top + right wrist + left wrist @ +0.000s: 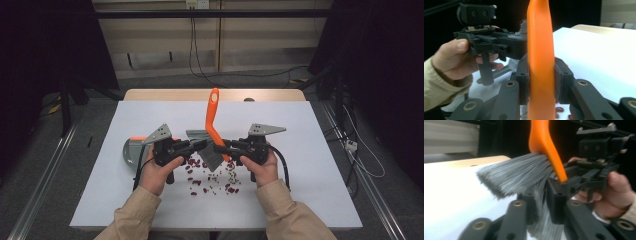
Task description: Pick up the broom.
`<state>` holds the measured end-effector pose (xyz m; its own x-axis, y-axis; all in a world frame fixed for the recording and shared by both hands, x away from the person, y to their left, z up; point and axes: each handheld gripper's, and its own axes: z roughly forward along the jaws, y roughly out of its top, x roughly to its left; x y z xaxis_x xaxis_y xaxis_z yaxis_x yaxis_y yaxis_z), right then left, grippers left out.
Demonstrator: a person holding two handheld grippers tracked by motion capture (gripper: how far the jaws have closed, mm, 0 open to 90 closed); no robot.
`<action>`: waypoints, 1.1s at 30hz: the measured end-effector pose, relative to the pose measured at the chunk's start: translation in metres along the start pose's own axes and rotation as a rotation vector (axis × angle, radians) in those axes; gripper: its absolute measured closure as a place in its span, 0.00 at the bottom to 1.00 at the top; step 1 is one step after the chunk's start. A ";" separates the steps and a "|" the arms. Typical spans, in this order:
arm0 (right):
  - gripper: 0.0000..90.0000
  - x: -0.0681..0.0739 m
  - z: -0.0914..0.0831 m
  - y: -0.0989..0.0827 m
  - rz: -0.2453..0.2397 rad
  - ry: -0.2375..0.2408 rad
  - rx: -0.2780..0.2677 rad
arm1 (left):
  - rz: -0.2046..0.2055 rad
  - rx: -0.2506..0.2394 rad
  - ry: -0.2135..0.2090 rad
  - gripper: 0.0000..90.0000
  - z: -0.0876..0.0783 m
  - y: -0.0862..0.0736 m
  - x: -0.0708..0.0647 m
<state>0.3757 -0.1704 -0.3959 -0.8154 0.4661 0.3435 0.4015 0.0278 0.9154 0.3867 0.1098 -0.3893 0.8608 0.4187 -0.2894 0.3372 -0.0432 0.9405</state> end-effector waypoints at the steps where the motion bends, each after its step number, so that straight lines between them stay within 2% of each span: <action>1: 0.78 0.000 -0.001 0.001 -0.003 -0.013 0.003 | 0.020 0.017 0.022 0.84 0.000 0.001 -0.001; 3: 0.78 -0.001 -0.005 0.003 -0.001 -0.040 0.005 | 0.030 0.032 0.044 0.73 -0.001 0.001 -0.001; 4: 0.78 -0.002 -0.007 0.004 -0.012 -0.080 0.010 | 0.039 0.036 0.049 0.69 -0.002 0.001 0.000; 5: 0.78 -0.004 -0.010 0.005 -0.009 -0.091 0.013 | 0.052 0.037 0.076 0.67 -0.003 0.002 0.000; 6: 0.78 -0.006 -0.014 0.006 -0.008 -0.111 0.011 | 0.056 0.039 0.084 0.62 -0.005 0.003 0.001; 8: 0.78 -0.008 -0.022 0.009 -0.047 -0.214 0.049 | 0.054 0.027 0.086 0.57 -0.008 0.006 0.002; 9: 0.78 -0.010 -0.025 0.010 -0.052 -0.235 0.058 | 0.065 0.038 0.103 0.52 -0.010 0.007 0.002; 10: 0.78 -0.012 -0.028 0.010 -0.063 -0.275 0.070 | 0.073 0.051 0.118 0.46 -0.011 0.009 0.002; 12: 0.78 -0.014 -0.036 0.012 -0.083 -0.347 0.104 | 0.063 0.062 0.129 0.35 -0.013 0.010 0.003; 14: 0.78 -0.016 -0.042 0.014 -0.106 -0.431 0.142 | 0.072 0.070 0.143 0.30 -0.015 0.010 0.004; 15: 0.78 -0.017 -0.044 0.014 -0.126 -0.465 0.160 | 0.076 0.078 0.156 0.28 -0.016 0.010 0.005; 17: 0.78 -0.021 -0.051 0.014 -0.129 -0.510 0.176 | 0.073 0.086 0.171 0.21 -0.017 0.010 0.006; 20: 0.78 -0.025 -0.057 0.014 -0.142 -0.597 0.226 | 0.082 0.092 0.187 0.18 -0.020 0.010 0.007; 22: 0.78 -0.028 -0.059 0.010 -0.148 -0.610 0.240 | 0.074 0.086 0.197 0.15 -0.024 0.011 0.009; 24: 0.78 -0.030 -0.059 0.007 -0.162 -0.642 0.264 | 0.068 0.078 0.210 0.10 -0.027 0.011 0.011; 27: 0.78 -0.033 -0.058 0.005 -0.190 -0.683 0.309 | 0.084 0.082 0.226 0.08 -0.033 0.012 0.014; 29: 0.78 -0.034 -0.056 0.003 -0.204 -0.691 0.331 | 0.104 0.093 0.243 0.08 -0.035 0.012 0.016; 33: 0.78 -0.034 -0.046 -0.004 -0.235 -0.715 0.418 | 0.120 0.110 0.257 0.07 -0.042 0.010 0.020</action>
<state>0.3825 -0.2276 -0.4019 -0.4945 0.8484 -0.1889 0.4903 0.4517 0.7454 0.3916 0.1557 -0.3783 0.7772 0.6196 -0.1097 0.2901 -0.1981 0.9363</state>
